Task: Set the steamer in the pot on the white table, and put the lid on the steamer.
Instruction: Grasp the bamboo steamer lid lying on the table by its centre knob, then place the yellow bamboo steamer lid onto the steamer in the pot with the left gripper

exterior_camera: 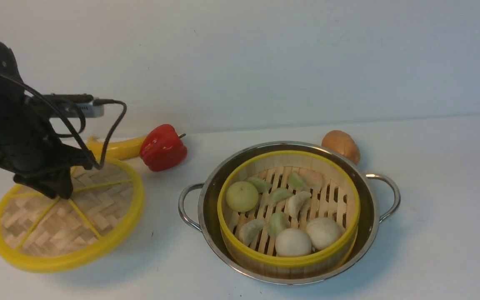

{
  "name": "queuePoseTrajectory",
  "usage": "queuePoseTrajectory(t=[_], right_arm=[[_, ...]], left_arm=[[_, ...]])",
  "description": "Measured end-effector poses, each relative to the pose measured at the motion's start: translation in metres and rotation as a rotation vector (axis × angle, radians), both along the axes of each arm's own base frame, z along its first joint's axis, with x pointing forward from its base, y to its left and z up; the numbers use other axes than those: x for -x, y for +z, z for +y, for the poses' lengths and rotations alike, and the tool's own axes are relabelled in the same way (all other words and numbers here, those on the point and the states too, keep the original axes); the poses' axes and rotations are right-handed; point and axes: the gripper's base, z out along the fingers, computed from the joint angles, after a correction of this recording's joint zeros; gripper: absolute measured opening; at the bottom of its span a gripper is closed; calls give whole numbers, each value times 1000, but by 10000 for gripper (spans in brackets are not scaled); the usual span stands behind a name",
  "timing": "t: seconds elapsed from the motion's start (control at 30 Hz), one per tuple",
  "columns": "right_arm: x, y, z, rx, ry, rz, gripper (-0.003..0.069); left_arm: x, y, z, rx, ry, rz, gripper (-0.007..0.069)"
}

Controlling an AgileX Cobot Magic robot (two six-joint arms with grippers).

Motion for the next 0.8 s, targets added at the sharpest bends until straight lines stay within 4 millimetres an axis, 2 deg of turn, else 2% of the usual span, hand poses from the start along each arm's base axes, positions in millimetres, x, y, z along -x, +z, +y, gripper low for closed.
queuePoseTrajectory(t=[0.1, 0.17, 0.3, 0.37, 0.53, 0.57, 0.6, 0.63, 0.7, 0.73, 0.8], right_arm=[[0, 0, -1, 11, -7, -3, 415], [0, 0, -2, 19, -11, -4, 415], [0, 0, -2, 20, -11, -5, 415], [0, 0, -2, 20, -11, -5, 415], [0, 0, -2, 20, -11, -5, 415], [0, 0, -2, 20, -11, -5, 415], [0, 0, -2, 20, -11, -5, 415], [0, 0, -2, 20, -11, -5, 415], [0, 0, -2, 20, -11, -5, 415], [0, 0, -2, 20, -11, -5, 415], [0, 0, -2, 20, -11, -5, 415]], left_arm=[[2, 30, -5, -8, -9, -63, 122], [1, 50, -21, -3, -44, -126, 122], [-3, 70, -67, 36, -150, -194, 122], [-5, 77, -103, 65, -228, -222, 122], [-15, 74, -176, 112, -361, -242, 122], [-19, 69, -186, 115, -378, -235, 122], [-19, 70, -188, 117, -383, -241, 122], [-24, 63, -206, 122, -412, -236, 122], [-31, 51, -224, 123, -443, -223, 122], [-31, 49, -226, 124, -446, -222, 122], [-35, 37, -251, 127, -491, -214, 122]])
